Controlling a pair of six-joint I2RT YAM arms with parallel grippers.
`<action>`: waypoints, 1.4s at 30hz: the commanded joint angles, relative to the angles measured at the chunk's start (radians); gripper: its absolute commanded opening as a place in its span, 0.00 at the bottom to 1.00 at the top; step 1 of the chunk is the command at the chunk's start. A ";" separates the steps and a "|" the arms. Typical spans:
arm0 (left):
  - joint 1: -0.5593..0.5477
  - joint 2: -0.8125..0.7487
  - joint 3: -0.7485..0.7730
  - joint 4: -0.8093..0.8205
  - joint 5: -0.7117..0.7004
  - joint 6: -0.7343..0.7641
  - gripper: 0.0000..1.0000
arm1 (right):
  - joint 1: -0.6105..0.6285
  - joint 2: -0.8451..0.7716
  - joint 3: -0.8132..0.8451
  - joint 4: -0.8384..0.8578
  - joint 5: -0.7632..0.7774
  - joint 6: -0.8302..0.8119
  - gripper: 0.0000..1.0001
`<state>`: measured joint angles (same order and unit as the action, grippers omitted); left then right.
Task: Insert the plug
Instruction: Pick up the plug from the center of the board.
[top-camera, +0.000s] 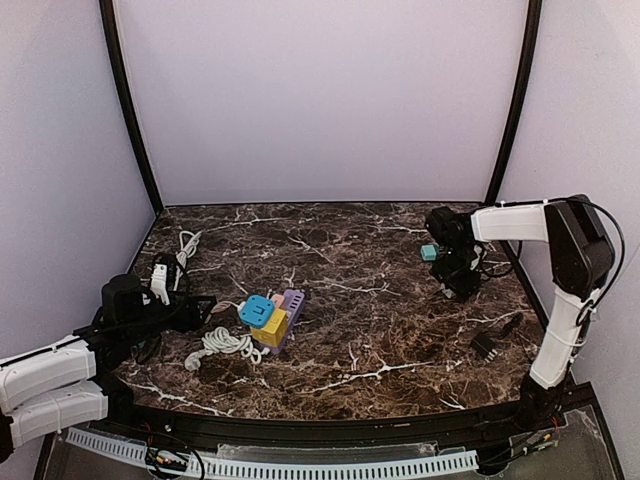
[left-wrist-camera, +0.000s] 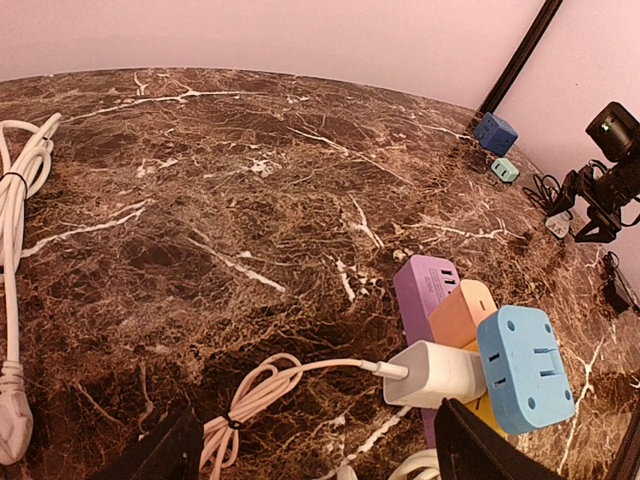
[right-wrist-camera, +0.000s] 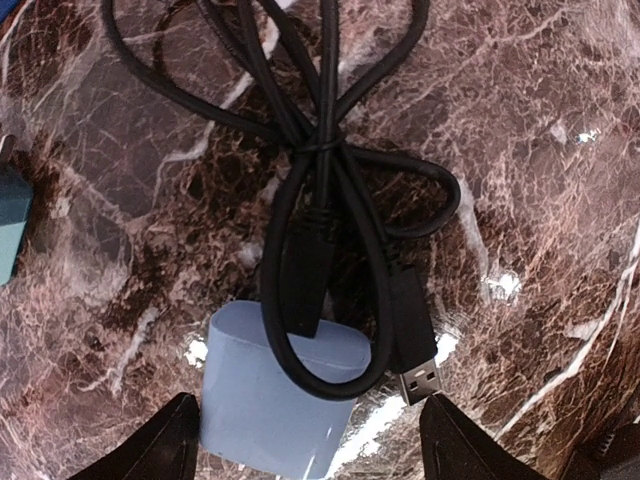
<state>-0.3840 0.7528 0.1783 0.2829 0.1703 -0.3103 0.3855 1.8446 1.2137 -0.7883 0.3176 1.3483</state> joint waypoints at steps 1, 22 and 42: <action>0.007 -0.009 -0.020 0.015 -0.002 -0.010 0.81 | -0.021 0.030 0.009 0.012 0.000 -0.014 0.73; 0.012 -0.004 -0.022 0.021 0.009 -0.010 0.81 | -0.060 0.023 -0.031 0.164 0.021 -0.226 0.67; 0.014 -0.015 -0.022 0.018 0.015 -0.009 0.81 | -0.137 -0.019 -0.127 0.318 -0.091 -0.434 0.65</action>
<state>-0.3748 0.7517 0.1730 0.2905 0.1753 -0.3183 0.2584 1.8309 1.1133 -0.5285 0.2764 0.9607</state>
